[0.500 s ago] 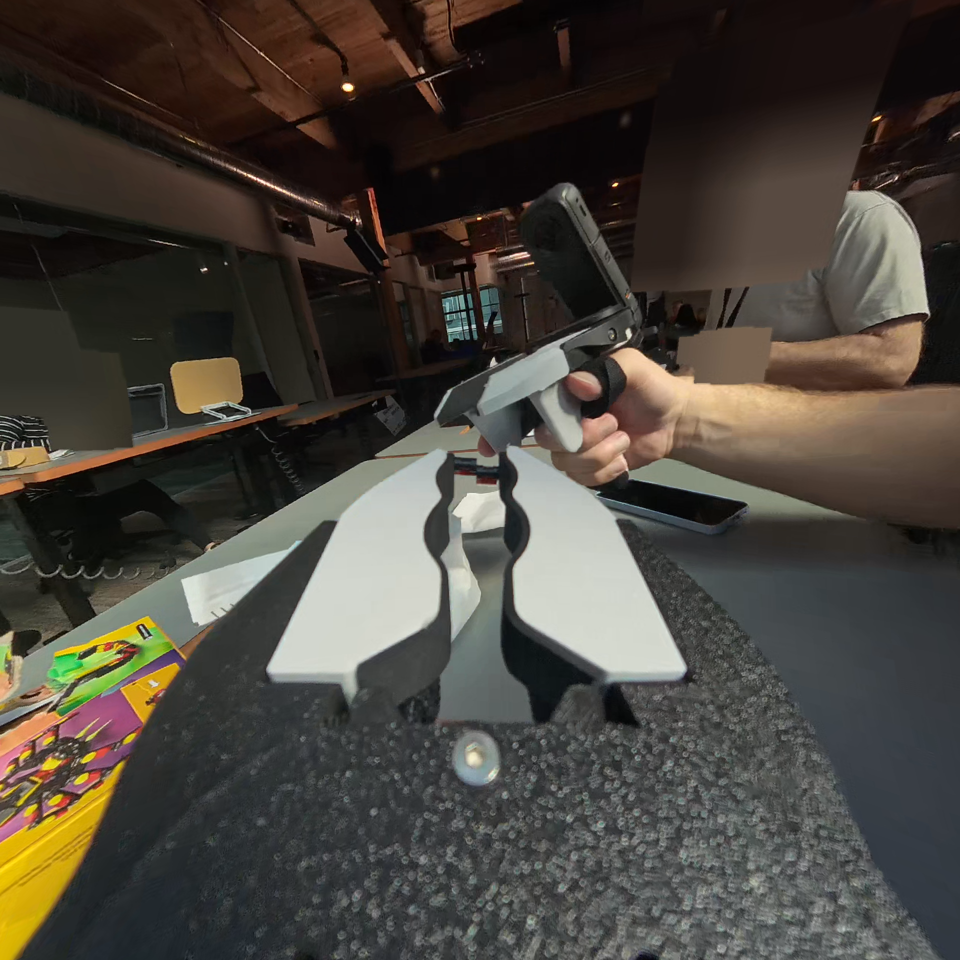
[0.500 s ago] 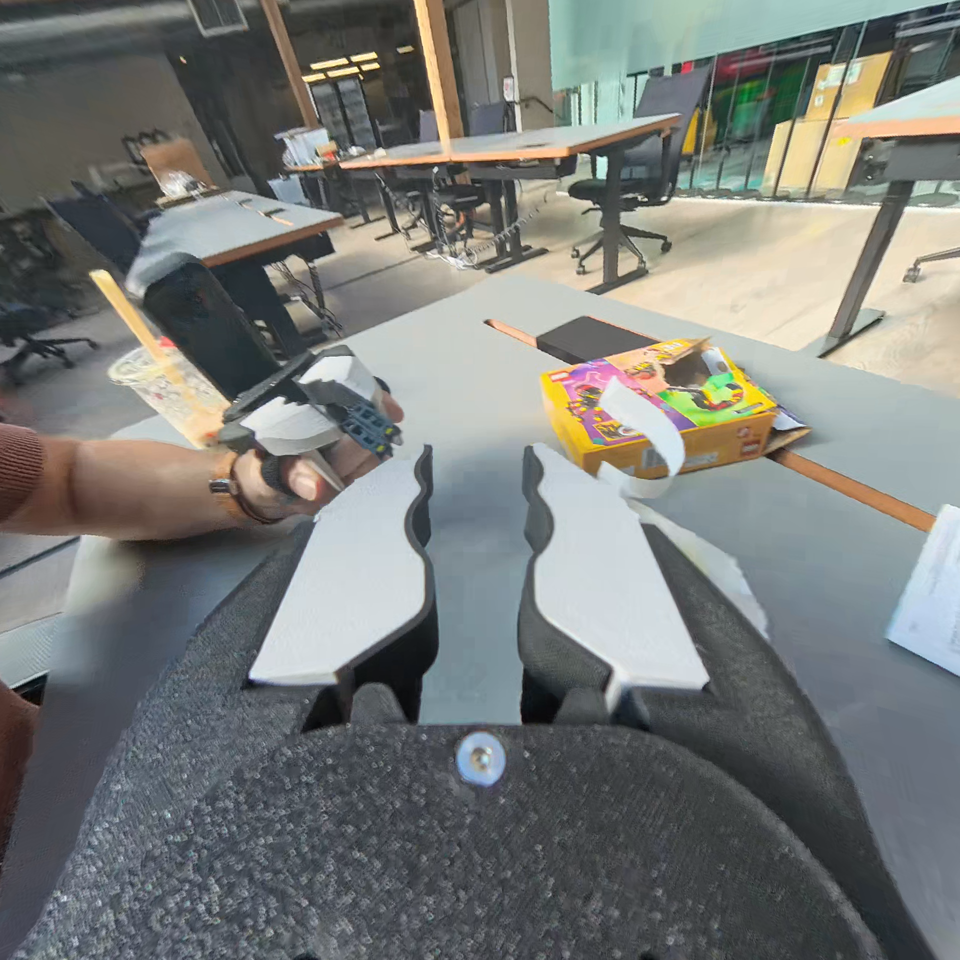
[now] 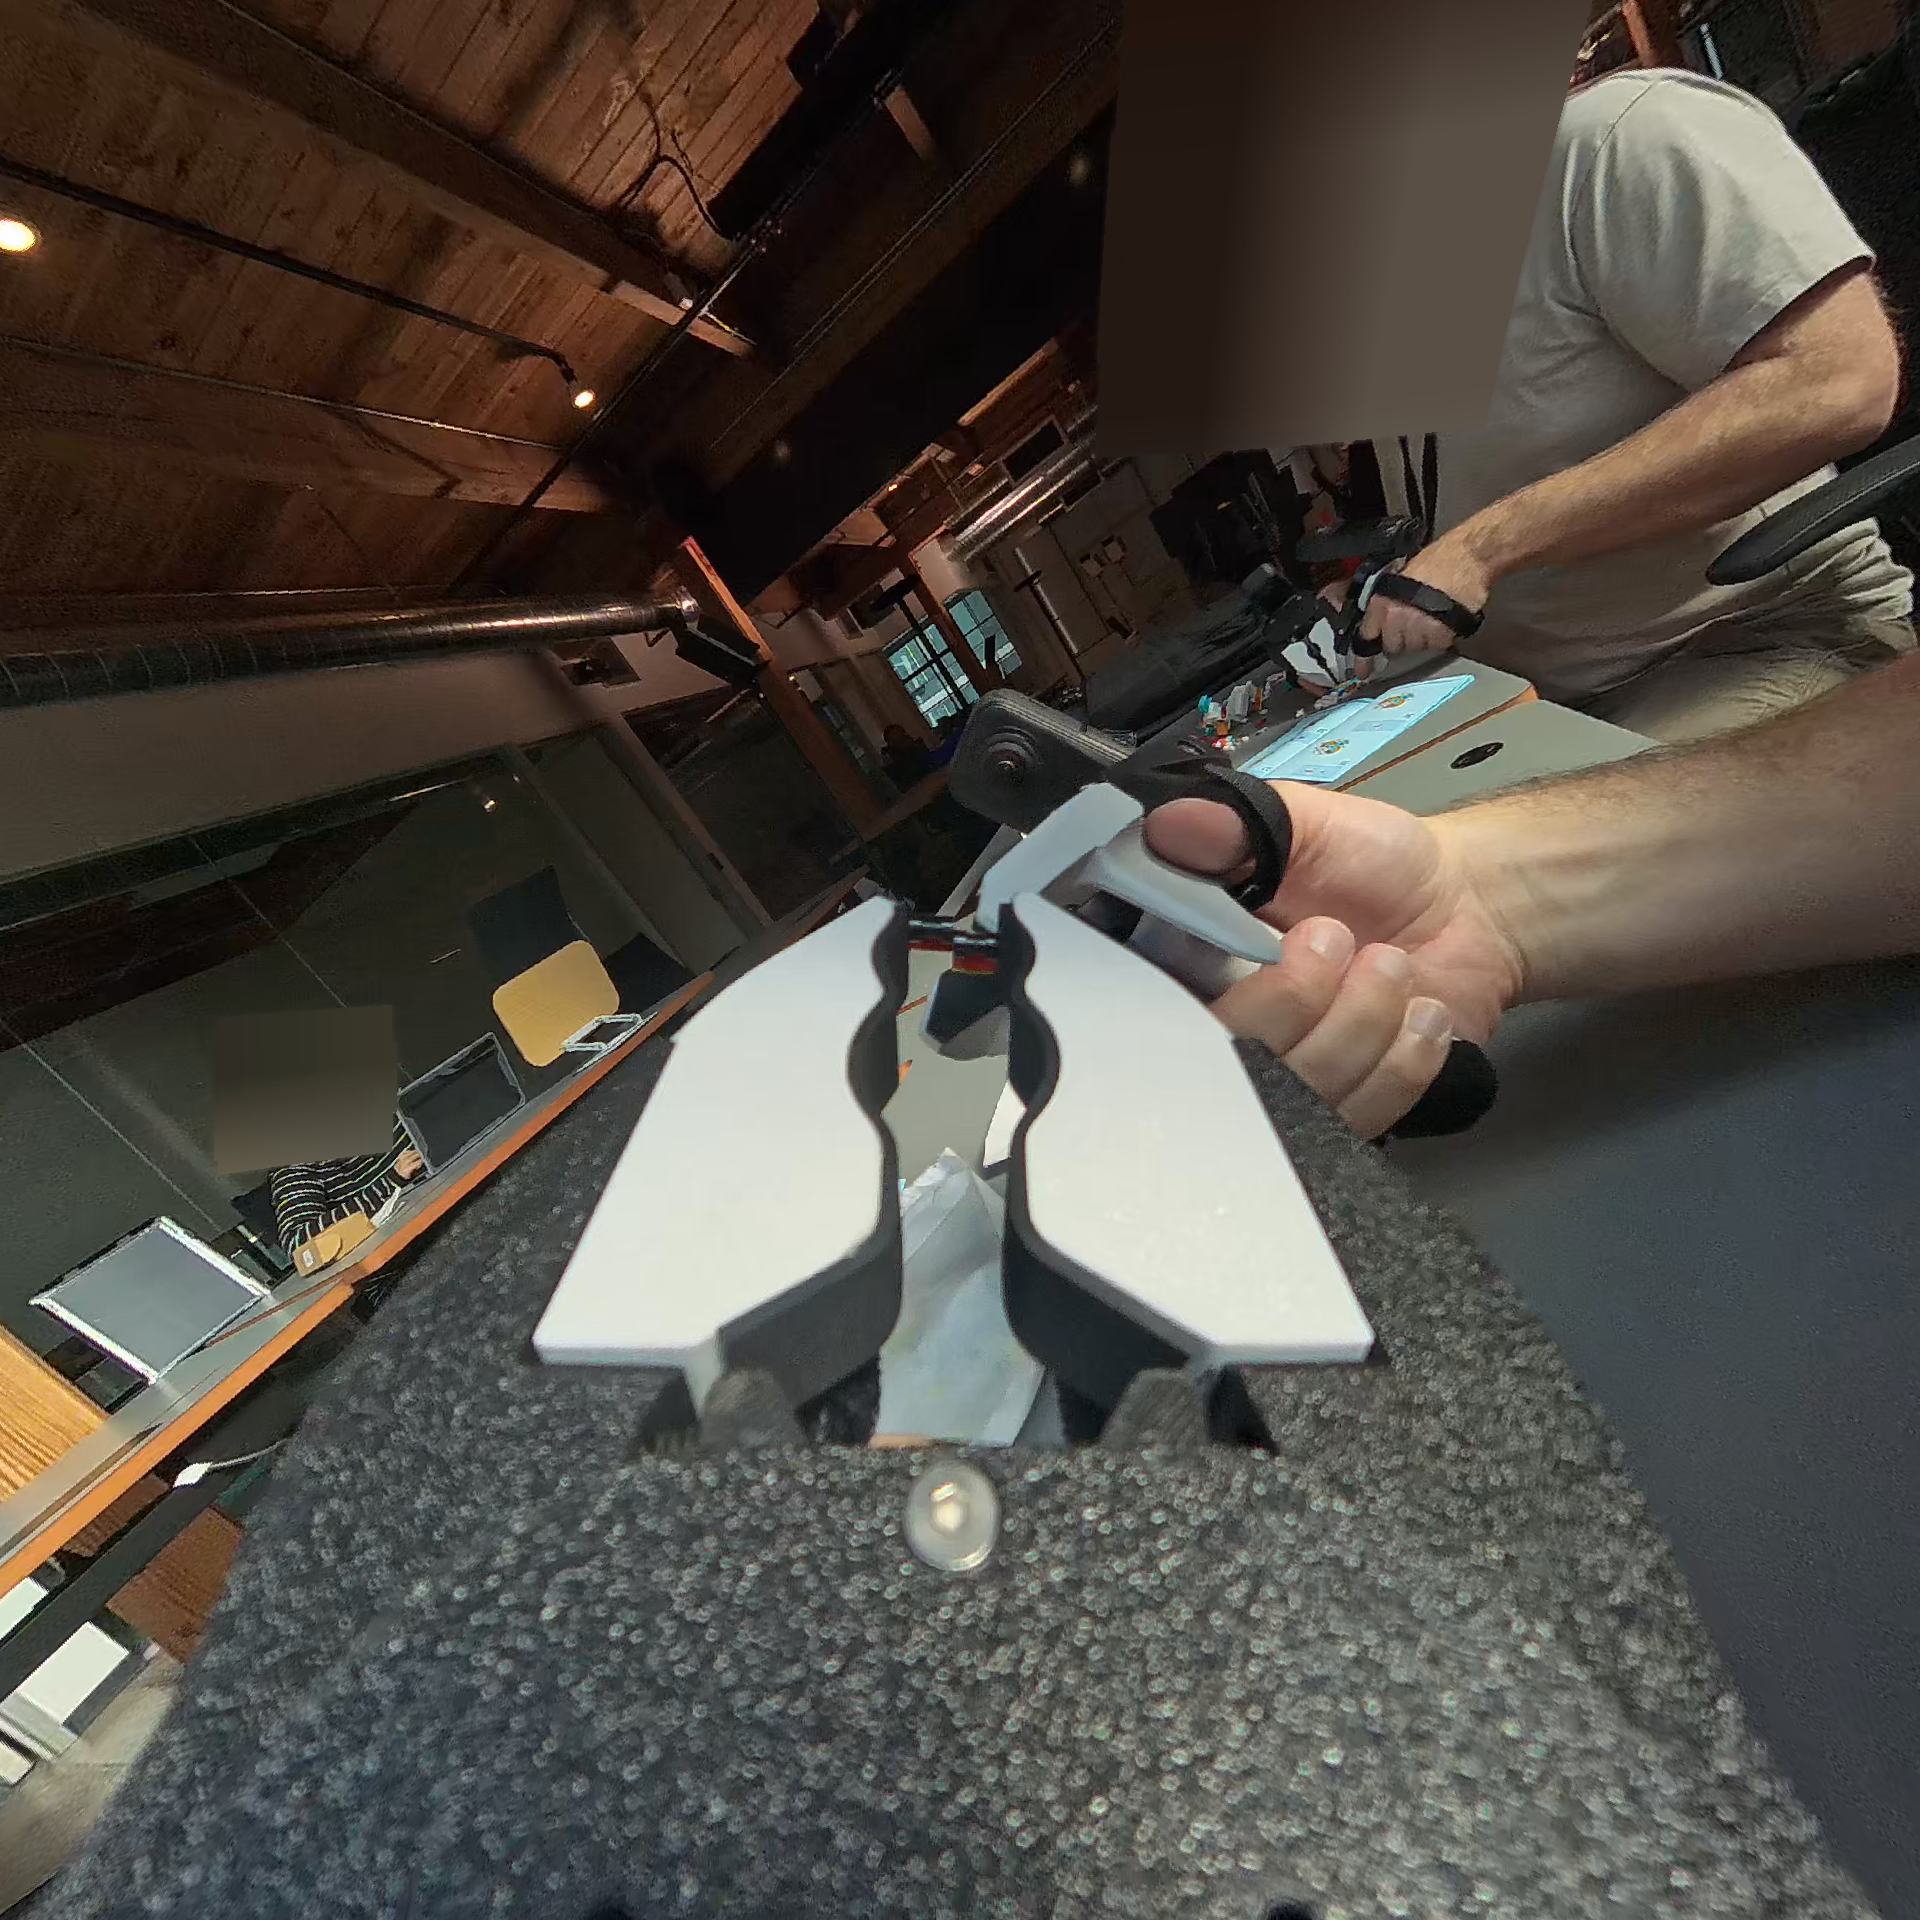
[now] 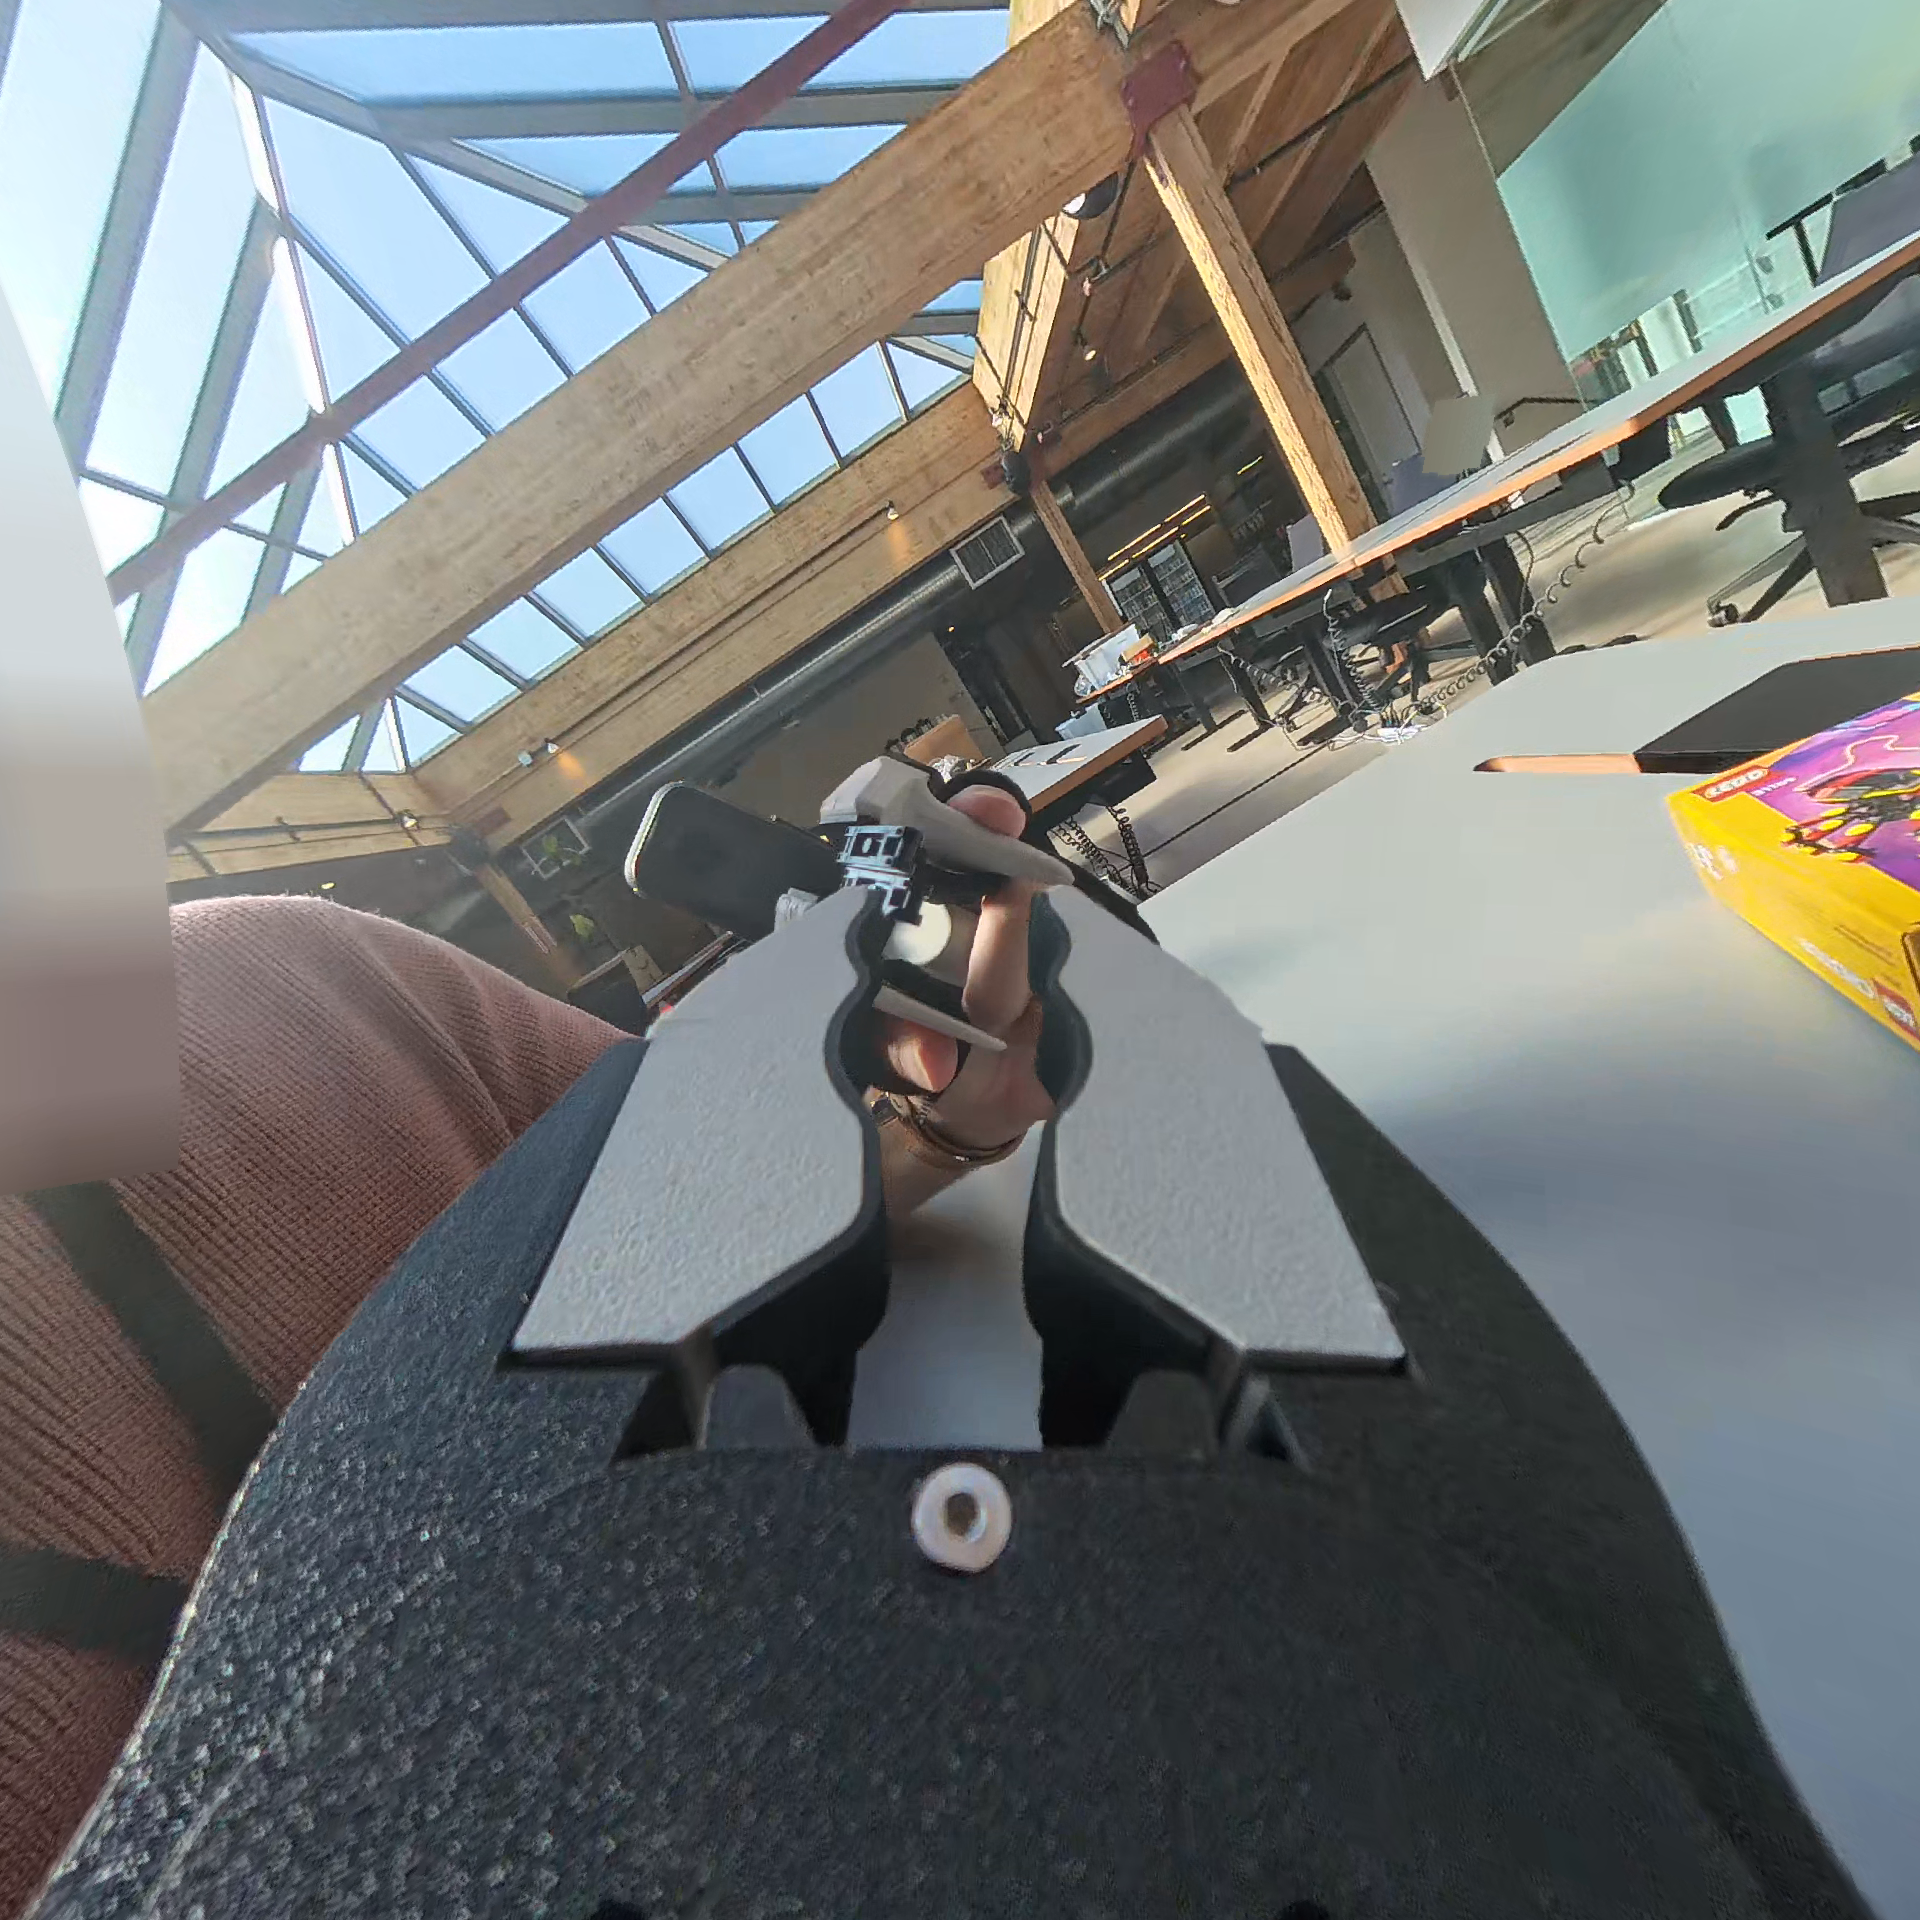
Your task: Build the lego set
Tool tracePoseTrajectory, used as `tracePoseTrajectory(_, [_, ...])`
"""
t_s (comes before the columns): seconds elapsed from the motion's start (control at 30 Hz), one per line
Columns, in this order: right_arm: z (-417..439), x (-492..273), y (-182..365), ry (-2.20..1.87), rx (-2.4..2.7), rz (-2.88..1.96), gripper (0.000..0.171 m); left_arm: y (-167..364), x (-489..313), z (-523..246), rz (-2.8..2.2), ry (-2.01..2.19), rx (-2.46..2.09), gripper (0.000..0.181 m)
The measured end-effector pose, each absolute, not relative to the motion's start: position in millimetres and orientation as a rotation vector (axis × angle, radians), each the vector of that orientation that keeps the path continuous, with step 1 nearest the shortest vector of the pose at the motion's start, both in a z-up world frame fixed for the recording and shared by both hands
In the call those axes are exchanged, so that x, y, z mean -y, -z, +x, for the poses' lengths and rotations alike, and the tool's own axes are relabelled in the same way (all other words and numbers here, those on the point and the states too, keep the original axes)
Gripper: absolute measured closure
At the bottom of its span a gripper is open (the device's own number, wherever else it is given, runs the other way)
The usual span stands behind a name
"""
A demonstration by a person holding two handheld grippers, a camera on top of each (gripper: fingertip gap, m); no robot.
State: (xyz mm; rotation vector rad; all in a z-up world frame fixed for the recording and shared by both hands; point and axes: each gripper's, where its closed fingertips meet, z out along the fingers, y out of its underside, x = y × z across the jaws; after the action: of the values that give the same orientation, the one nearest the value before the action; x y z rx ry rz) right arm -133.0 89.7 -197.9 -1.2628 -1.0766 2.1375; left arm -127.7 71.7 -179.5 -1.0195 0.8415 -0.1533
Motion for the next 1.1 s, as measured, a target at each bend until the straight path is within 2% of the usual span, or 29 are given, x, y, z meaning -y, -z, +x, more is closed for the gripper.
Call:
tracePoseTrajectory(0.33, [-131.7, -81.3, 192.8, -2.299, 1.019, -1.229, 0.165, 183.2, -72.5, -127.6, -1.028, 0.189, -0.829, 0.165])
tracePoseTrajectory(0.53, [-129.7, -97.1, 197.8, -1.986, 1.077, -1.265, 0.166, 194.3, -84.9, -137.7, -1.093, 0.243, -0.762, 0.166])
tracePoseTrajectory(0.63, [-128.3, -101.4, 199.4, -1.924, 1.088, -1.273, 0.166, 195.7, -85.1, -141.7, -1.1, 0.298, -0.745, 0.181])
tracePoseTrajectory(0.83, [-124.1, -120.4, 210.7, -1.758, 1.119, -1.317, 0.166, 214.1, -101.9, -159.7, -1.258, 0.298, -0.776, 0.181])
tracePoseTrajectory(0.9, [-120.5, -121.5, 199.6, -1.562, 1.123, -1.159, 0.166, 216.3, -104.8, -164.1, -1.294, 0.368, -0.748, 0.178])
tracePoseTrajectory(0.97, [-113.2, -124.9, 187.1, -1.121, 1.105, -0.951, 0.166, 215.8, -103.5, -161.0, -1.313, 0.507, -0.707, 0.172])
tracePoseTrajectory(1.1, [-103.5, -94.5, 160.6, -0.619, 1.049, -0.592, 0.166, 198.4, -89.0, -142.7, -1.288, 0.959, -0.582, 0.163])
